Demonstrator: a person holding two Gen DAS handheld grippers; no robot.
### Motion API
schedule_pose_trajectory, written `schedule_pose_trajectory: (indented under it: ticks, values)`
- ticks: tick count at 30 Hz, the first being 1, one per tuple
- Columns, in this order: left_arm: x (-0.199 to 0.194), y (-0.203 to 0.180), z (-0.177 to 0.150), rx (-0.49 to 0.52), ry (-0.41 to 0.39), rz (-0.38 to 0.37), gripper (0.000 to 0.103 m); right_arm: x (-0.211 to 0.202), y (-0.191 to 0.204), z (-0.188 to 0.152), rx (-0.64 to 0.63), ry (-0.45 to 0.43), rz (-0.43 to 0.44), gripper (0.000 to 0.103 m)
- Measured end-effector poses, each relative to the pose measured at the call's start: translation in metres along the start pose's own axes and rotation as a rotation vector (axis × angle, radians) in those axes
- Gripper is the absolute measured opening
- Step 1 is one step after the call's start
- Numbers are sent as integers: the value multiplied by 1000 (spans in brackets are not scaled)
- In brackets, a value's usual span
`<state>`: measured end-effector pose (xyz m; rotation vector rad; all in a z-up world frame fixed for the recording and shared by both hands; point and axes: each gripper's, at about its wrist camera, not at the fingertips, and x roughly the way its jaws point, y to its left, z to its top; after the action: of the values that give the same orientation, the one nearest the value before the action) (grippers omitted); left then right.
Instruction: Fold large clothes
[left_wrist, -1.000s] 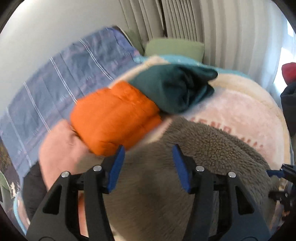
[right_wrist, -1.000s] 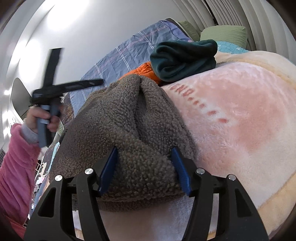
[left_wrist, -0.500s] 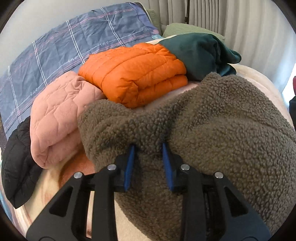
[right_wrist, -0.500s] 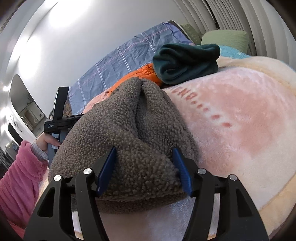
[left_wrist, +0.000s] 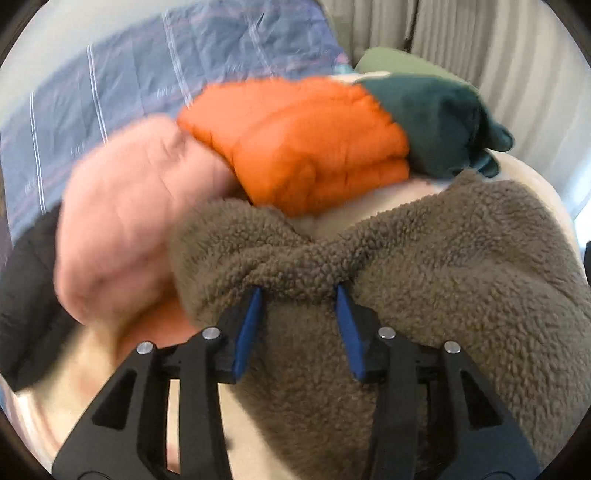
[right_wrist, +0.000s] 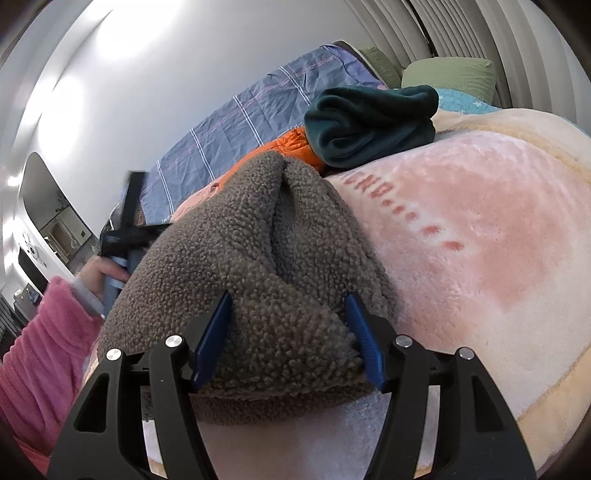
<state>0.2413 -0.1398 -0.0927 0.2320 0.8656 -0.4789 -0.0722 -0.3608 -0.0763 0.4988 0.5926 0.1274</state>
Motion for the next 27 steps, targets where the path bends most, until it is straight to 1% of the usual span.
schedule_pose_trajectory:
  ticks: [1, 2, 4, 6, 7, 8, 9, 11, 12, 13, 14, 15, 16, 17, 18, 19, 20, 21, 22, 23, 25, 26, 27]
  values:
    - [1, 0, 1, -24, 0, -3, 43, 0, 0, 0, 0, -3, -6, 63]
    - [0, -2, 1, -14, 5, 10, 43, 0, 0, 0, 4, -3, -5, 63]
    - [-6, -7, 3, 33, 18, 43, 43, -1, -1, 0, 2, 3, 1, 63]
    - [-19, -17, 9, 96, 26, 96, 43, -2, -1, 0, -1, 7, 2, 63]
    - [-31, -26, 16, 137, 16, 130, 38, -3, -2, -1, 1, 6, 1, 63]
    - [-43, -33, 20, 156, 0, 135, 36, -3, -2, -1, 4, 5, 1, 63]
    - [-56, -42, 26, 172, -28, 105, 37, -3, -3, -1, 7, 5, 3, 63]
    - [-76, -66, 38, 202, -88, 13, 41, -2, -3, -1, 13, 7, 10, 63]
    - [-83, -82, 43, 230, -109, -27, 44, -2, -2, 0, 12, 8, 9, 63]
    - [-84, -94, 45, 254, -117, -51, 48, -2, -2, 0, 11, 8, 7, 63]
    - [-83, -116, 47, 309, -120, -90, 49, -2, -1, 0, 10, 8, 5, 63]
    - [-77, -134, 47, 360, -117, -108, 52, -2, -1, 0, 10, 8, 5, 63]
    - [-67, -148, 47, 400, -104, -109, 54, -2, -1, -1, 11, 8, 5, 63]
    - [-39, -167, 40, 461, -36, -90, 54, -2, -1, -1, 10, 7, 6, 63]
    - [-3, -182, 27, 535, 52, -3, 55, -2, -2, -1, 11, 6, 4, 63]
    - [16, -190, 17, 580, 69, 55, 55, 0, -2, -1, 12, 8, -20, 63]
    - [25, -198, 16, 589, 53, 92, 54, 3, -4, -1, 12, 9, -39, 63]
    - [25, -202, 19, 588, 56, 107, 54, 4, -6, -2, 19, -6, -50, 64]
    - [23, -202, 19, 596, 57, 116, 54, 4, -9, -2, 33, -4, -34, 64]
    - [21, -200, 18, 593, 44, 113, 54, 5, -10, -1, 41, 1, -20, 64]
    - [10, -191, 17, 556, 6, 88, 55, 5, -8, 1, 30, 10, -7, 64]
    - [-2, -187, 16, 533, -36, 84, 58, 4, -6, 1, 21, 10, -7, 65]
    - [-15, -182, 17, 510, -75, 105, 65, 3, -4, 0, 11, 9, -6, 65]
